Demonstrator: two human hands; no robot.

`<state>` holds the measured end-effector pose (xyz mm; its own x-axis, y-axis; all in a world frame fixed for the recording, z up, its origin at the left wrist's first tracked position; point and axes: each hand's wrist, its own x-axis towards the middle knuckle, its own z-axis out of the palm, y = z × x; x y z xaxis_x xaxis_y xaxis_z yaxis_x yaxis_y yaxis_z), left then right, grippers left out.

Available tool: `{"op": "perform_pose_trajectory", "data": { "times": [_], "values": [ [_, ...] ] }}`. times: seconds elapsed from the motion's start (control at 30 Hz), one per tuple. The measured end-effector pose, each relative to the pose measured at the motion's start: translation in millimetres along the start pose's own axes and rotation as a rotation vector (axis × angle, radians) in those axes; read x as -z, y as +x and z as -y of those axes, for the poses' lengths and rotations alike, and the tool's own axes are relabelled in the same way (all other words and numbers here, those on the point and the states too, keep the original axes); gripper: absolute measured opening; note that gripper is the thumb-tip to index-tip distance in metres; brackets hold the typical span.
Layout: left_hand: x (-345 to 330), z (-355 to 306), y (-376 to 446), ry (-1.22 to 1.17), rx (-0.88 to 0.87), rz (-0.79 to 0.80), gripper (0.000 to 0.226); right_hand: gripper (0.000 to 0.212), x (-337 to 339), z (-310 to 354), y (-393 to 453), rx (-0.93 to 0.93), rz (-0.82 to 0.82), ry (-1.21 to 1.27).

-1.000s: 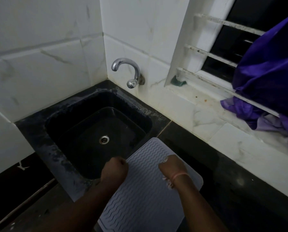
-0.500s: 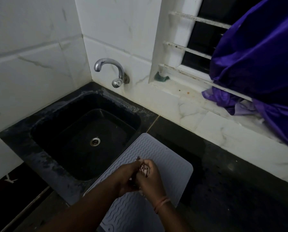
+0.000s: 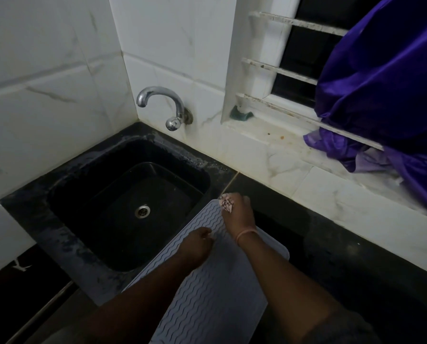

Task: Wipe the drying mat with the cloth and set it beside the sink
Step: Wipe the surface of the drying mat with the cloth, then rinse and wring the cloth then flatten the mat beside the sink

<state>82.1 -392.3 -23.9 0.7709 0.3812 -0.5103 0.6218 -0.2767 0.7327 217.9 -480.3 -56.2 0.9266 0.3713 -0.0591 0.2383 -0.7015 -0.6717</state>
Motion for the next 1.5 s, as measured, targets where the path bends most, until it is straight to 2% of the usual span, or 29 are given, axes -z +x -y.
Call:
{"op": "perform_pose_trajectory", "data": {
  "times": [0.17,0.23,0.3,0.37,0.47,0.57,0.67,0.83,1.0,1.13,1.23,1.3,1.37,1.43,1.5],
  "values": [
    [-11.3,3.4,33.1,0.218,-0.017,0.028,0.036,0.054,-7.5,10.0,44.9,0.197,0.141,-0.251],
    [-14.8,2.3,41.8,0.324,-0.032,0.028,0.049,0.056,-16.1,9.0,52.6,0.25,0.211,-0.326],
    [-19.5,1.5,50.4,0.398,-0.013,0.027,0.068,0.049,-26.3,3.0,57.4,0.299,0.225,-0.396],
    [-24.2,1.1,56.7,0.491,-0.014,0.031,0.077,0.036,-29.2,-0.5,58.4,0.347,0.215,-0.479],
    [-30.6,2.4,66.5,0.6,0.03,0.079,0.081,0.041,-27.2,1.3,57.3,0.423,0.255,-0.609],
    [-35.9,1.3,71.9,0.685,0.072,0.073,0.083,0.041,-24.1,4.1,56.1,0.379,0.264,-0.674],
    [-39.3,-0.3,75.9,0.71,0.108,0.058,0.085,0.046,-15.8,4.6,54.4,0.299,0.346,-0.728],
    [-38.2,-3.9,78.0,0.725,0.124,0.041,0.08,0.051,6.1,1.8,46.7,0.213,0.461,-0.841],
    [-39.7,-1.2,74.9,0.716,0.107,0.029,0.08,0.057,36.5,-17.2,27.4,0.08,0.538,-0.845],
    [-30.8,-4.8,72.9,0.653,0.086,0.067,0.078,0.047,59.0,-33.7,2.0,-0.053,0.581,-0.798],
    [-18.4,-8.9,66.6,0.485,0.077,0.129,0.069,0.03,77.9,-37.7,-11.0,-0.2,0.619,-0.63],
    [-11.8,-14.9,50.9,0.246,0.102,0.124,0.047,0.013,92.8,-32.4,-15.1,-0.241,0.582,-0.379],
    [-7.5,-24.4,27.5,0.014,0.136,0.092,0.03,0.01,100.9,-22.0,-21.9,-0.262,0.507,-0.033],
    [-2.5,-32.7,3.1,-0.283,0.193,0.159,0.038,0.031,97.7,-6.7,-33.1,-0.28,0.448,0.405],
    [9.7,-41.2,-16.5,-0.736,0.294,0.285,0.063,0.041,89.3,12.3,-44.9,-0.31,0.382,0.818]
  ]
}}
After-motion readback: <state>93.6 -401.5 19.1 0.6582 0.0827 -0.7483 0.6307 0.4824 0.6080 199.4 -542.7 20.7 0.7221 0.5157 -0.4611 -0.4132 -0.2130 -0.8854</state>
